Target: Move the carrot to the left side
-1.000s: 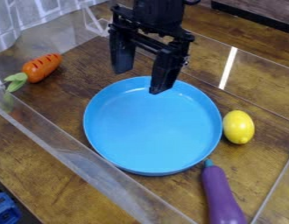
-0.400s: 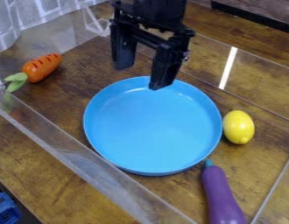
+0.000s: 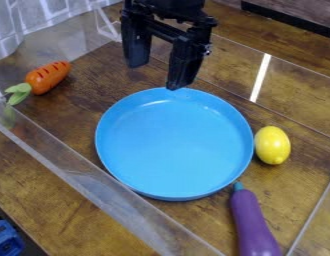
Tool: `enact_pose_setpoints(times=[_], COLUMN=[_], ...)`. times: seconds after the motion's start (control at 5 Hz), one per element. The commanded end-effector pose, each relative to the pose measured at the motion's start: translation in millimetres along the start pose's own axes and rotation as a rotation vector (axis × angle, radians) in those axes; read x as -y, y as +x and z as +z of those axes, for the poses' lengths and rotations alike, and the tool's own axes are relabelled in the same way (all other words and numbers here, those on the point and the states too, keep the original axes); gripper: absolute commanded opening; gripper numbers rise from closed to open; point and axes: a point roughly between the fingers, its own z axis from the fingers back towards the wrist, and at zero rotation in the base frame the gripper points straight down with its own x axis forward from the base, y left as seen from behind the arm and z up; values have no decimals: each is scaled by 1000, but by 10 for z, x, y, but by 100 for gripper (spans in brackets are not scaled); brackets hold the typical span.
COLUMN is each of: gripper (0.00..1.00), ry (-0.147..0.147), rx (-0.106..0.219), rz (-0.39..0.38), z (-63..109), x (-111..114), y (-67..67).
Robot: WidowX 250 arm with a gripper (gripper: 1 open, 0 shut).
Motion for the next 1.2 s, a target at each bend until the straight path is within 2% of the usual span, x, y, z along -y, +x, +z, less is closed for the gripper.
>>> enact_pose_setpoints(times=[0.0, 0.6, 1.0], gripper=[100, 100, 100], ry=[8, 18, 17], rx=[82, 73, 72], rz=[-3, -41, -35], z=[214, 160, 144], x=[-3, 100, 98], y=[21, -1, 11])
